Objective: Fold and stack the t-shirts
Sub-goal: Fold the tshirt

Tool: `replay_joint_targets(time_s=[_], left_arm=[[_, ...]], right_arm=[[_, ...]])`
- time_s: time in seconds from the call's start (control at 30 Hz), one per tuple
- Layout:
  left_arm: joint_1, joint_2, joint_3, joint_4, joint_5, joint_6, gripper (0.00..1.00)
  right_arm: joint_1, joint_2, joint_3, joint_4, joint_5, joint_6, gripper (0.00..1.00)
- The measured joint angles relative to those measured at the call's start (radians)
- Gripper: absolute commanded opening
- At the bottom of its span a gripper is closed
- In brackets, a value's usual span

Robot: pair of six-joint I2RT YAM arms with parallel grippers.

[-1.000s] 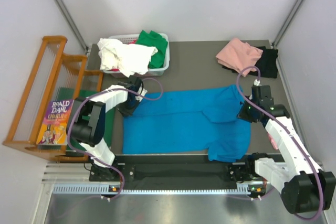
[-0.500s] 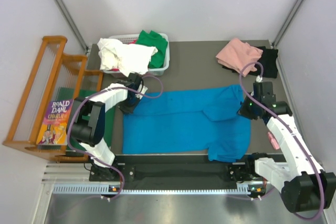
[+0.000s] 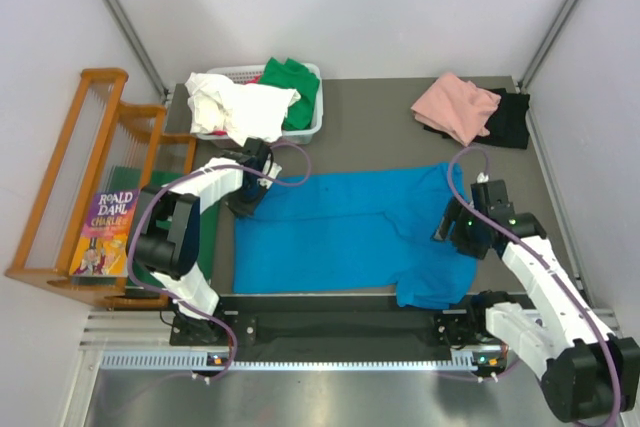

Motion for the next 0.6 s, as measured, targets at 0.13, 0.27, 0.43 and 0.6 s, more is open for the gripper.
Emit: replay_joint_targets(time_s=[0.13,0.27,0.43,0.6], left_arm=[[0.0,0.0,0.014,-0.009,0.003,0.0,0.0],[0.0,0.0,0.026,-0.012,0.004,0.0,0.0],[0.0,-0.003,0.027,-0.019,0.008,0.0,0.0],[0.0,-0.026,0.027,-0.024,0.013,0.0,0.36]], right_arm=[[0.005,0.068,0.097,-0.031,0.003,0.004,0.88],[0.006,0.217,0.386,-0.003,0.039,-0.008,0.78],[0.006,0.427,0.622,0.14,0.068,-0.015,0.74],[0.005,0.67,0.65,0.222,0.057,-0.015,0.71]])
